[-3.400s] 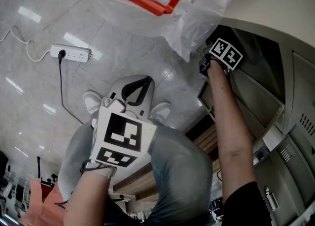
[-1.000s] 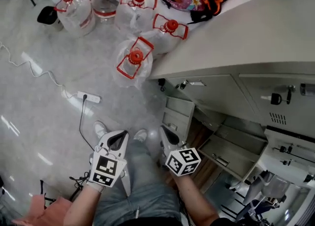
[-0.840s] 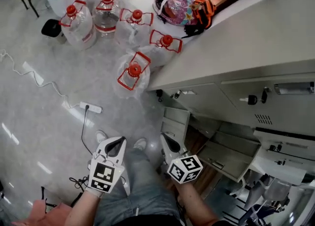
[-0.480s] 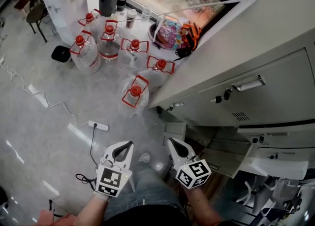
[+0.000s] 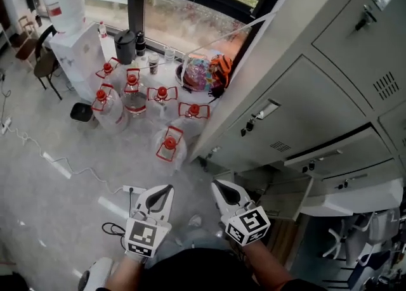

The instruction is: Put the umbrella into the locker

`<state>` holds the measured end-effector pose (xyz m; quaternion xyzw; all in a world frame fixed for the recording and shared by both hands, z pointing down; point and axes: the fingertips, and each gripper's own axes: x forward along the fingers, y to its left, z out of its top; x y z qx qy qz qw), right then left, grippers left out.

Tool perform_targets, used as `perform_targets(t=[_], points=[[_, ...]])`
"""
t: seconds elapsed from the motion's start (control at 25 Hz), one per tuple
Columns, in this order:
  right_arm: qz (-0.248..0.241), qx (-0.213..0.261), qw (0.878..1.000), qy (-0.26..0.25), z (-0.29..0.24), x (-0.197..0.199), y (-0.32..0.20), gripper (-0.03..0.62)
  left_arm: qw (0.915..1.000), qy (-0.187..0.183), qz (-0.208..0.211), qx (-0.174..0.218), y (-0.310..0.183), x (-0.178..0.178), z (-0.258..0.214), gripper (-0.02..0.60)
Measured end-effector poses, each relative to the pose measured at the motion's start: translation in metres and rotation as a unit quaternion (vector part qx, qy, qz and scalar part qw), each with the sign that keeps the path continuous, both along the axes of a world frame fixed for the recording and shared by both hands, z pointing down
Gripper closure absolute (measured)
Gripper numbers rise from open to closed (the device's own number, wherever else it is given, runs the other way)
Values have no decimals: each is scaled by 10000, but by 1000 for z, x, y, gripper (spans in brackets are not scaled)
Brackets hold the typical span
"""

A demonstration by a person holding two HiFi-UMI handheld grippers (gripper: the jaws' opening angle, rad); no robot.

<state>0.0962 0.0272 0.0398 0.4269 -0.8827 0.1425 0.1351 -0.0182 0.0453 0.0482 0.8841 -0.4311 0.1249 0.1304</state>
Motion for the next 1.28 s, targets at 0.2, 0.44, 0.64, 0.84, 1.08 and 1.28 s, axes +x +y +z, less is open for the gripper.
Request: perform_targets(t=[0.2, 0.44, 0.64, 0.84, 1.08, 1.28], points=[[-27, 447, 9990, -49, -40, 1, 7, 597, 9990, -19, -10, 445, -5, 0, -43, 571], [-70, 820, 9964, -190, -67, 7, -1, 597, 9959, -59, -188, 886, -12, -4, -77, 571], [-131, 884, 9954, -359, -74, 5, 1, 597, 9948, -91, -352, 950, -10, -6, -93, 571], [-239, 917, 9945, -445, -77, 2, 6, 597, 9934, -176, -338, 1084, -7, -3, -99, 571], [-286, 952, 9937, -526, -79, 5, 8, 597, 9945, -12, -507, 916, -3, 4, -108, 571], [-391, 827, 9943, -538, -73, 2, 13, 597, 9931, -304, -365, 1076, 0, 3, -100, 571]])
